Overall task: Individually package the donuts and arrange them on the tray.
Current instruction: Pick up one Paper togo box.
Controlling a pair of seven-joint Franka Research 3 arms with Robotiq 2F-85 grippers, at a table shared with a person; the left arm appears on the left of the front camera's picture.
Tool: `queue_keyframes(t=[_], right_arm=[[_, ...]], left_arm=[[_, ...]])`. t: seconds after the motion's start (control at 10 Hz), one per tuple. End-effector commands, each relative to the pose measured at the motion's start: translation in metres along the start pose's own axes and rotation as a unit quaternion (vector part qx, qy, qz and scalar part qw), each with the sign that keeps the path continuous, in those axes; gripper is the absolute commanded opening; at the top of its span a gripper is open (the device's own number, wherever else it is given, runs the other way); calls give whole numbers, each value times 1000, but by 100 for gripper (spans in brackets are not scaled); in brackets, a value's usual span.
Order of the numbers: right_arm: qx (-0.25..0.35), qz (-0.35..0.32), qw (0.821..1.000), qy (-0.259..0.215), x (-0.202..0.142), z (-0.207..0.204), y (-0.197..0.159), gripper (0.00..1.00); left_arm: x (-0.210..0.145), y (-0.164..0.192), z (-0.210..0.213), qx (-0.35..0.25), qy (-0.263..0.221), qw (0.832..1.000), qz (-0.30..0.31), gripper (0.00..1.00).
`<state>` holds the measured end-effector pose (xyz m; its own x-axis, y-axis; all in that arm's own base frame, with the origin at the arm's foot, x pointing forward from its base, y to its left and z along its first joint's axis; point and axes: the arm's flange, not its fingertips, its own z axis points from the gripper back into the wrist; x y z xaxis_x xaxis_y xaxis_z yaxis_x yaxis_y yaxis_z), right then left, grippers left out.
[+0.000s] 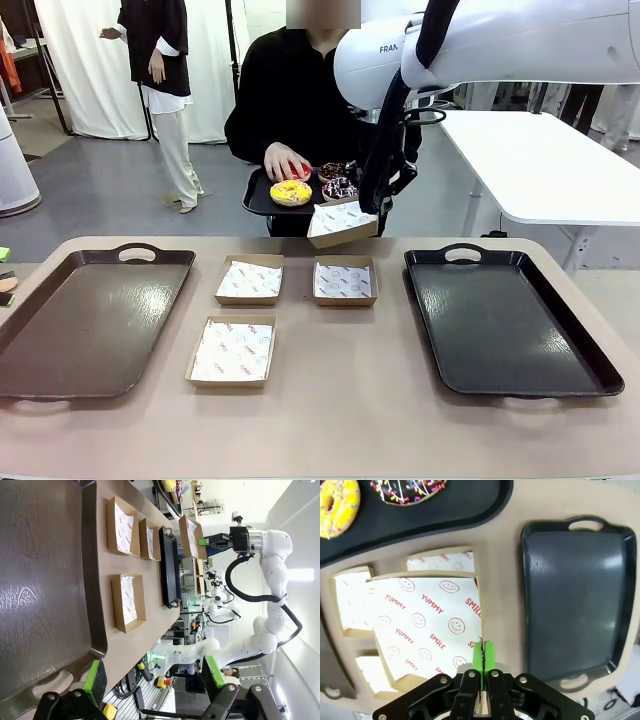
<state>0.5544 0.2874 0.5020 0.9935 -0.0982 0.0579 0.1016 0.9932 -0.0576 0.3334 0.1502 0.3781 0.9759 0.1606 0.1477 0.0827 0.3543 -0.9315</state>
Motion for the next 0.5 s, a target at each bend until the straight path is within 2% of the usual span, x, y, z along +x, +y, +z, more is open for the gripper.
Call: queue_keyframes(t=[0.0, 0.1, 0.4], right_arm=[[1, 37, 999, 4, -6, 9, -10, 0], [0, 0, 1000, 0, 0, 0, 0, 0], [0, 0, 1000, 0, 0, 0, 0, 0]], left_arm=[[0, -1, 1, -10, -6, 1000, -5, 100], [0, -1, 1, -10, -6, 1000, -5, 100], [0, -1, 1, -10, -6, 1000, -5, 100]])
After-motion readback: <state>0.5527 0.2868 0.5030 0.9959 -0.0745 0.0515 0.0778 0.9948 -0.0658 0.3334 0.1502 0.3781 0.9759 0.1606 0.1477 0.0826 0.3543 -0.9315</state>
